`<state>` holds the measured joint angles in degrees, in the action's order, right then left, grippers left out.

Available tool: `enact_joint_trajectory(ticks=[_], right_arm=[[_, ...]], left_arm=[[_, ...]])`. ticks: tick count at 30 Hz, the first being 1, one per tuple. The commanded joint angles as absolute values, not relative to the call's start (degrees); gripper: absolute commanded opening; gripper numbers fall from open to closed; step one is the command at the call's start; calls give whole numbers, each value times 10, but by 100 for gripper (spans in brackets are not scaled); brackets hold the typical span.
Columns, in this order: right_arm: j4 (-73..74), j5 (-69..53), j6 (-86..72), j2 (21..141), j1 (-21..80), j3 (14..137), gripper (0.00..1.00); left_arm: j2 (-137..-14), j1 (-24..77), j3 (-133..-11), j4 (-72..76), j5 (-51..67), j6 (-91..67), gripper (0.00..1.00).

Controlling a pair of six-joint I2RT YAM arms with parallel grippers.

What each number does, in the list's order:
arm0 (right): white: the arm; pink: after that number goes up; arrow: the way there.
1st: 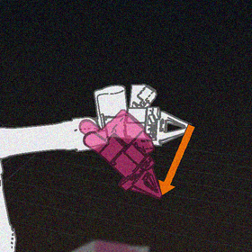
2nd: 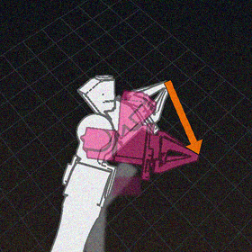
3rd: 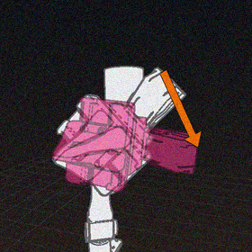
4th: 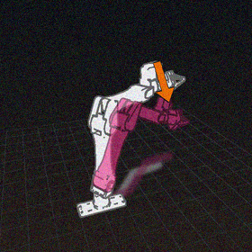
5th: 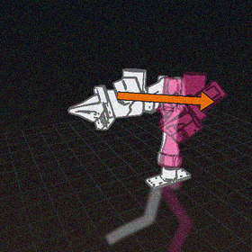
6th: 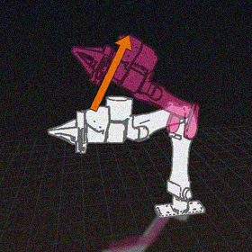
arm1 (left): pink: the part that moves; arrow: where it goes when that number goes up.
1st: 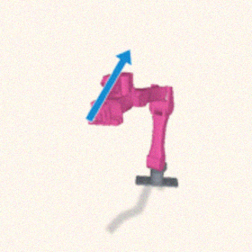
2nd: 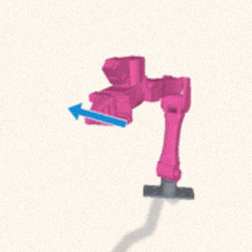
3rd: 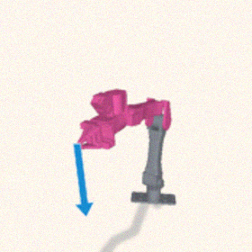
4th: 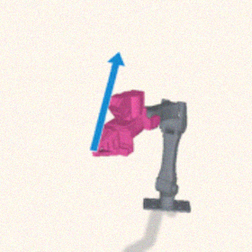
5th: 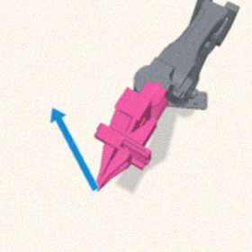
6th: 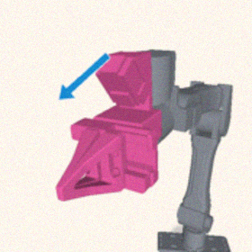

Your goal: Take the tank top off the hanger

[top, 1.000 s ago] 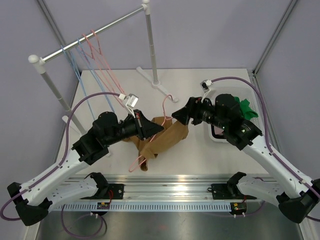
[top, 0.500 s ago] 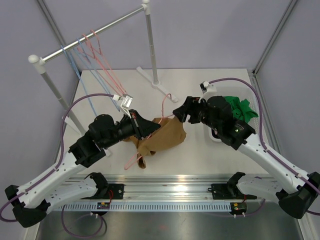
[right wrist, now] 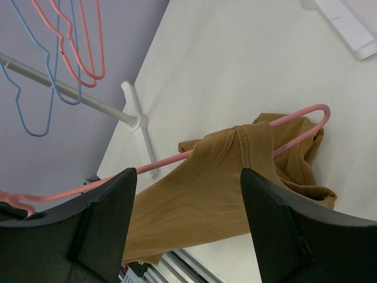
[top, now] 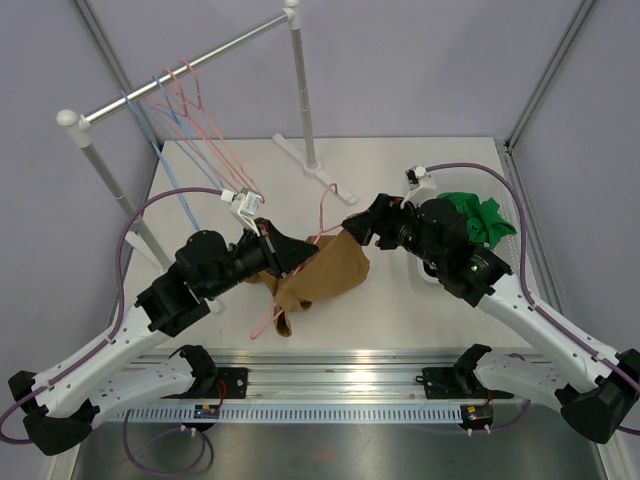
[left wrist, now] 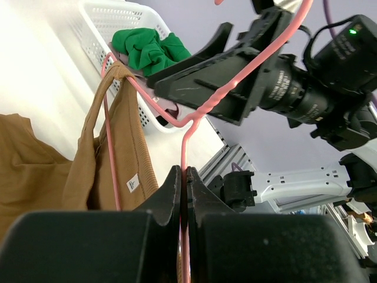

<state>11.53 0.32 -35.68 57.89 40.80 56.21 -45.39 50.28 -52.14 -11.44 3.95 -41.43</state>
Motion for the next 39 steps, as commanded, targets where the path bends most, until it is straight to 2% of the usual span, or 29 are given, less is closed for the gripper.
enact_joint_trajectory(ticks=[1,6,9,13,15,16,18,19,28,31,39], right_arm=[[75,-29,-371,599,412,572,77],[68,-15,-365,614,412,566,72],[66,-4,-358,621,412,564,60],[62,14,-352,627,412,563,52],[60,22,-348,628,412,563,45],[62,26,-345,627,412,564,32],[74,42,-339,625,411,567,15],[77,49,-335,624,412,568,0],[184,234,-280,625,396,601,0],[193,224,-265,652,365,623,0],[225,170,-275,688,275,635,0]], left_arm=[[-448,510,-531,-60,26,-417,0],[-440,512,-533,-52,25,-425,0],[-439,514,-536,-51,28,-426,0],[-434,516,-536,-48,32,-431,0],[-433,516,-535,-47,35,-432,0],[-433,516,-536,-47,35,-431,0],[-430,516,-537,-54,27,-429,0],[-427,516,-538,-56,24,-427,0],[-417,516,-548,-100,39,-408,0],[-417,516,-546,-92,80,-408,0],[-396,516,-536,-69,76,-405,0]])
